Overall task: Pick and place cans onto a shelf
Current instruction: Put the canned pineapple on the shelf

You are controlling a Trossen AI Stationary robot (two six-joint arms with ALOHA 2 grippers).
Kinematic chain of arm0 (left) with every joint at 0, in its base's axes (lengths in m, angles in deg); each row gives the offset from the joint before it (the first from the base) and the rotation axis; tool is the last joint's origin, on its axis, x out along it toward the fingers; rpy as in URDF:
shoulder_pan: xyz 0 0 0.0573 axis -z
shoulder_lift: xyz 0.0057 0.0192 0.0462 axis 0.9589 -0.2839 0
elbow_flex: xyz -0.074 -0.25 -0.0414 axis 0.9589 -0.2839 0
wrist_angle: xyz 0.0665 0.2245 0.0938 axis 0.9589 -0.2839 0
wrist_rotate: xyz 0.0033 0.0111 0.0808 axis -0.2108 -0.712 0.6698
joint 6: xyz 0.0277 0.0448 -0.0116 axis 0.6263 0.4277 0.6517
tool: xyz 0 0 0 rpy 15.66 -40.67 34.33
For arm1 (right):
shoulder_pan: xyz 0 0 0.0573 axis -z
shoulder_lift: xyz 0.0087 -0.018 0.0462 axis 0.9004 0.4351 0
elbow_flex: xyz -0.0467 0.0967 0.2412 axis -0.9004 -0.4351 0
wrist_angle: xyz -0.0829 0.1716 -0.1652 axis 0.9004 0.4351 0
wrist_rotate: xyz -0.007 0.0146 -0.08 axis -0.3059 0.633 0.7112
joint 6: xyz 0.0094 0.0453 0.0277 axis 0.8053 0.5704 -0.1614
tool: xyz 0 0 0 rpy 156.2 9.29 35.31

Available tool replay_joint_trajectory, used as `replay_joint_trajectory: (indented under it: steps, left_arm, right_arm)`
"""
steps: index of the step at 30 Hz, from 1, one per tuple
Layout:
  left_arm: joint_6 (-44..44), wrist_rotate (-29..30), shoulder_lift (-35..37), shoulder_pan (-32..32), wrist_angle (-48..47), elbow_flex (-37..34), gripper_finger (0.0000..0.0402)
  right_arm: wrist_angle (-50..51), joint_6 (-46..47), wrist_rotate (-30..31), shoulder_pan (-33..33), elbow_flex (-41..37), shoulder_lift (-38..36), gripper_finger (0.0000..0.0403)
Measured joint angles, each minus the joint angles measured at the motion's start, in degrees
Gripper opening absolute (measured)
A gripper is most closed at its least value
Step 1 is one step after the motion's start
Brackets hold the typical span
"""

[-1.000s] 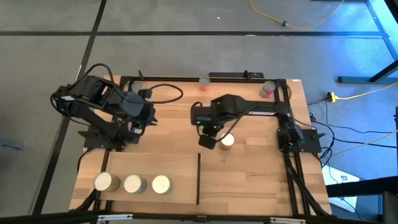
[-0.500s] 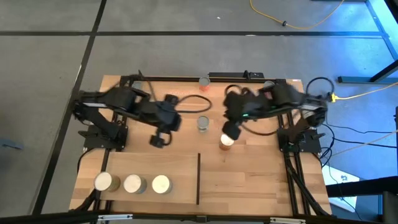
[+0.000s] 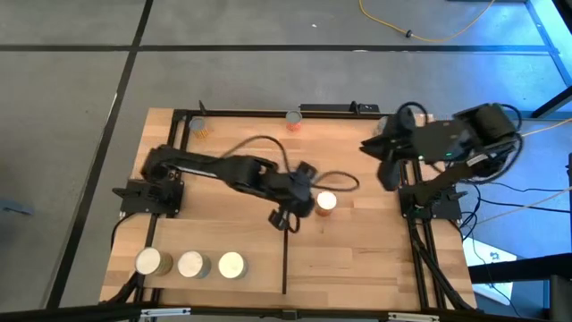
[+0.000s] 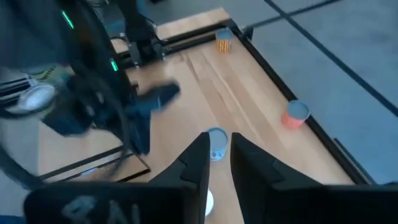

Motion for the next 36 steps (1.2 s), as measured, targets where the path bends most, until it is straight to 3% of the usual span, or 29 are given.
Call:
replay_joint_trajectory:
  steps: [5,17,27,36]
  left_arm:
    - [5.07,-2.97,-5.81,0.07,2.97,-0.01,0.0042]
    - [8.02,-0.28,-16.87,-1.92,10.98,-0.25,0.0042]
    - [7.15,-0.85,-16.58,-3.84,13.6,-0.03,0.0042]
    - [3.1,-5.19,-16.5,-4.2,13.72,-0.03,0.0042]
  right_arm:
    - [0.0,-2.0,0.22,-0.32,0.0,-2.29,0.0065]
    - [0.0,-6.63,0.03,-0.3,-0.02,-3.09,0.0065]
    - [0.0,-7.03,-0.02,-0.3,-0.02,-3.09,0.0065]
    - [0.0,-7.81,-0.02,-0.29,-0.02,-3.09,0.0065]
